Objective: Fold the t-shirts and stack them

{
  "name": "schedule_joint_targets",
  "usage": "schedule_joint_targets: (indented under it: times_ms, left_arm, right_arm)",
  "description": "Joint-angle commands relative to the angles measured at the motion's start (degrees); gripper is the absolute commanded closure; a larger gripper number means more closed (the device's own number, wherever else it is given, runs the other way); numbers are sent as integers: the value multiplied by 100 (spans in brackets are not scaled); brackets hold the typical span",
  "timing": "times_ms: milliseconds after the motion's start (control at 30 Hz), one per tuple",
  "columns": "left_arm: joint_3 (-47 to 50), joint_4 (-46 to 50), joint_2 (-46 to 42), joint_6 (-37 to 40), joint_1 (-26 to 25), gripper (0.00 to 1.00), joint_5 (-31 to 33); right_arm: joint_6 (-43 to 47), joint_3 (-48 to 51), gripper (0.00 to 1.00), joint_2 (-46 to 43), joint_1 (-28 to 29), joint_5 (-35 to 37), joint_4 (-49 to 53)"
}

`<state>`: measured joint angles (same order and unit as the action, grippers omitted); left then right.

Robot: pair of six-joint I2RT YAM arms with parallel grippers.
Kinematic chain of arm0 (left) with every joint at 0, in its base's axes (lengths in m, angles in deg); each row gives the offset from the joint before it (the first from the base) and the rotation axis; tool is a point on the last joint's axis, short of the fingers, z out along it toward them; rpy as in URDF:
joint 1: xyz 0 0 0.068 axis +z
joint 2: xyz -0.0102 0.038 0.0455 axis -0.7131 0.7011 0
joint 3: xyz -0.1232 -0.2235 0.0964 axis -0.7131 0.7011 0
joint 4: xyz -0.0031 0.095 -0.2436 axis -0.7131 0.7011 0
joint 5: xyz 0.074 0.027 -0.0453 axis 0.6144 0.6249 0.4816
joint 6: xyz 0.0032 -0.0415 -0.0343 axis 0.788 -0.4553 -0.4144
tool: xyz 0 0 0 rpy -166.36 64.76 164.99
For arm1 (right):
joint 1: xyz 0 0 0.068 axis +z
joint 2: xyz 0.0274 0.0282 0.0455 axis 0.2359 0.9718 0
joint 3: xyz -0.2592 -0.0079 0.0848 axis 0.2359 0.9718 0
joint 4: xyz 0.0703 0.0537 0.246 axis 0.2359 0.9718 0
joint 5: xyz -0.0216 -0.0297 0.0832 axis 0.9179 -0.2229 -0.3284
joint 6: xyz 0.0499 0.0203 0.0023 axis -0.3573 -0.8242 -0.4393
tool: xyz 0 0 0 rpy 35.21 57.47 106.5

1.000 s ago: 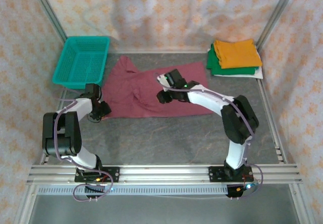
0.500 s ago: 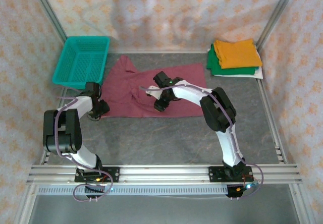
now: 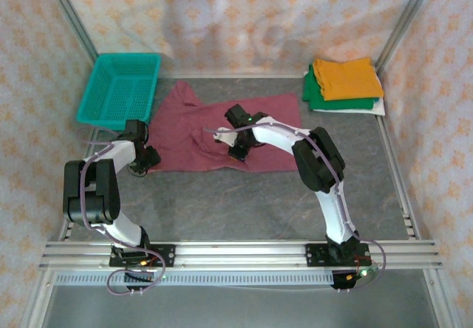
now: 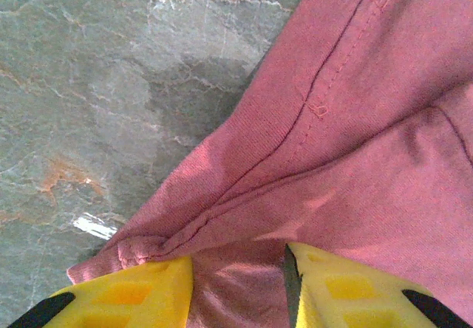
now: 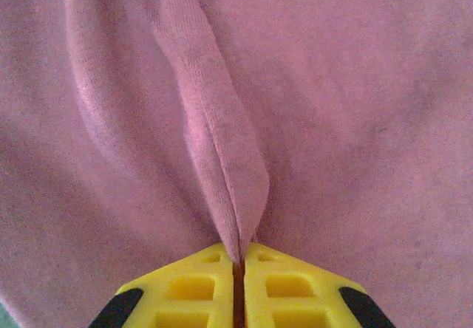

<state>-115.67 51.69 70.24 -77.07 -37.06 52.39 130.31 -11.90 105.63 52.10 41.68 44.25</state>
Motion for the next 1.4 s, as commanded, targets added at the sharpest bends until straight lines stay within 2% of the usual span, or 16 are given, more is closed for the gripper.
schedule_joint_targets:
  times_ms: [0,67,133,367,467,567,633,667,867,1100,1133,1167,1267,1300,1333,1367]
  left_arm:
    - [6,31,84,116,79,61,200]
    - [-12,49,95,126,77,61,214]
    - [-30,71,84,137,80,61,255]
    - [-116,102,34,137,77,60,361]
    - [-176,119,88,137,77,60,312]
    - [-159,128,59,142,75,60,357]
    - [-167,162,18,144,79,60,415]
    - [-166,172,0,147,82,60,464]
    - [-191,196,-41,140,115,60,526]
    - [-220,199,7,155,137,60,535]
    - [-222,198,6,155,138,60,543]
    - [-222,198,-4,163,140,60,552]
    - [-212,189,-5,164,148,60,586]
    - [-218,199,-3,163,151,60,602]
    - [-218,200,-3,164,155,60,613]
    - [-218,206,-8,168,168,60,616]
  right_arm:
    - [-81,-202,88,56,-79,208,204]
    - [-109,-261,73,30,-97,281,315]
    - [-122,-247,69,-41,-117,315,366]
    - [-139,-94,98,-182,-196,13,350]
    - [-203,-86,99,-143,-216,6,322]
    - [-258,-111,73,-205,-222,-53,349]
    - [-275,-104,65,-303,-231,-131,377]
    - [-292,-87,66,-353,-255,-203,360]
    - [-228,-69,96,-390,-400,-506,454]
    - [-201,3,100,-302,-431,-493,374]
    - [-237,-19,98,-300,-435,-481,356]
    - [-266,-48,87,-299,-436,-479,351]
    - [-308,-186,69,-321,-436,-674,453]
    - [-321,-191,79,-353,-436,-722,449]
    - [-353,-155,97,-426,-444,-767,398]
    - [-403,-95,100,-485,-469,-799,286]
